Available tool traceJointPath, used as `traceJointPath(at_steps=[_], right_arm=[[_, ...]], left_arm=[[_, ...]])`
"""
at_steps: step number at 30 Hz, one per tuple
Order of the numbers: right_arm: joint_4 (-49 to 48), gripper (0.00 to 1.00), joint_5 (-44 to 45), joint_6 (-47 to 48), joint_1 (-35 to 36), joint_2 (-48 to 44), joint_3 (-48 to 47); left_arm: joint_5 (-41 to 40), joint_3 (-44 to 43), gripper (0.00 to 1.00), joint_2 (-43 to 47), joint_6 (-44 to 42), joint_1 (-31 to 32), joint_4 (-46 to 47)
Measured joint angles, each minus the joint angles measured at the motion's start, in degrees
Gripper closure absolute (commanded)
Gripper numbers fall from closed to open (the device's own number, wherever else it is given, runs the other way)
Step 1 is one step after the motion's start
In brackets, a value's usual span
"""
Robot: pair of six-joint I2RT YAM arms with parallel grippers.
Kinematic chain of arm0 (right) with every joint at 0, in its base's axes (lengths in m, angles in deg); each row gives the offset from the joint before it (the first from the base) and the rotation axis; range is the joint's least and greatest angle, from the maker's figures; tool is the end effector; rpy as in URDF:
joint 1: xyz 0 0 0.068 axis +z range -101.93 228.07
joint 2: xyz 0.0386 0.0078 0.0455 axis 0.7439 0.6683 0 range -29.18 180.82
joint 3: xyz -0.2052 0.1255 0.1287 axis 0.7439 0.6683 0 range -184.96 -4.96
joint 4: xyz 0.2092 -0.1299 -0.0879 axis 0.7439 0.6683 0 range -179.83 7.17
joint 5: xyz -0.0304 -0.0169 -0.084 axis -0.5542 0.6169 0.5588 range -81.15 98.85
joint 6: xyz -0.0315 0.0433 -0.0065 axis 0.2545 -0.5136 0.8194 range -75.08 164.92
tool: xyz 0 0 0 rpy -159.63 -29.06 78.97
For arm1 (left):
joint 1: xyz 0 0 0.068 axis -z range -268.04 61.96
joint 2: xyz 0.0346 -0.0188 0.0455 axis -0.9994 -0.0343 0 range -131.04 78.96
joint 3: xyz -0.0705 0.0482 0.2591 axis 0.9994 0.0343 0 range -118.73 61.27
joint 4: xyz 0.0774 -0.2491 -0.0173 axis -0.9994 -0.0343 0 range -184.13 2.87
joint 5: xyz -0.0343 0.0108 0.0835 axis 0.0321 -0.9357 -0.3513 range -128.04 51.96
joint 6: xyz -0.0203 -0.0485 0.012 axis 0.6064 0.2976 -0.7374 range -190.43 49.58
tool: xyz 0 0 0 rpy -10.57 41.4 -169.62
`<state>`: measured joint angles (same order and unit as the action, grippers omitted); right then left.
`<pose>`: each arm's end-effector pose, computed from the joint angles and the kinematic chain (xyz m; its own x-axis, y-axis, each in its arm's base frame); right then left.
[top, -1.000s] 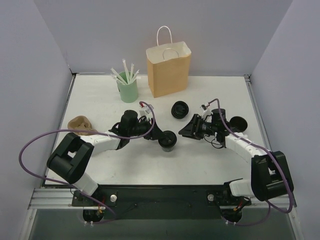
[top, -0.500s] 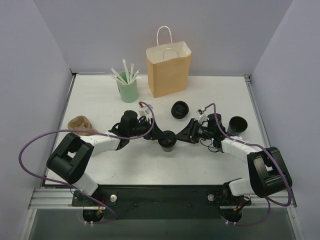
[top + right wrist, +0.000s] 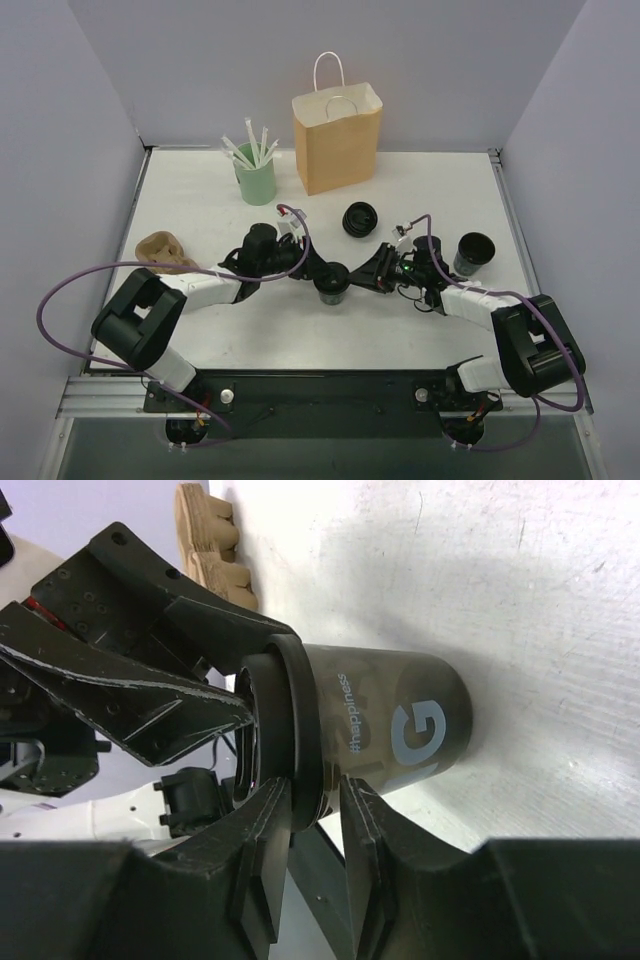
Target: Pack the takeout coffee
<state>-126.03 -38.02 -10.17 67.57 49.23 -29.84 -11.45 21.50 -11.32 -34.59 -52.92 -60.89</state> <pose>0.2313 0.1096 0.1814 -0.8864 0.2808 -0.3679 -0.2761 0.3172 0.9073 0.2524 -0.1969 0.1831 -0.7692 -0.0991 -0.6313 0.4908 0.5411 -0.6829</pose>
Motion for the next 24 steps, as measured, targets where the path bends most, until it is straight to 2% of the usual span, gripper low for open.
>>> traceJointPath(at_steps=[7,15,20,24], right_arm=[[-10.19,0.85,0.39,-5.4,0.04,1.29,4.81],[-38.32,0.87,-4.96,-14.84,-1.6,16.24,8.09],[-44.61,0.8,-7.72,-18.91,-2.95,20.39,8.26],[-43.47,0.68,-8.07,-18.84,-3.74,19.85,8.28]], left_arm=[[-6.54,2.29,0.47,1.7,0.35,3.06,2.32],[-14.25,6.64,0.48,3.67,2.36,4.76,7.61],[-17.07,8.33,0.48,3.91,3.5,5.95,10.6],[-18.84,9.44,0.48,4.72,4.44,6.93,11.39]])
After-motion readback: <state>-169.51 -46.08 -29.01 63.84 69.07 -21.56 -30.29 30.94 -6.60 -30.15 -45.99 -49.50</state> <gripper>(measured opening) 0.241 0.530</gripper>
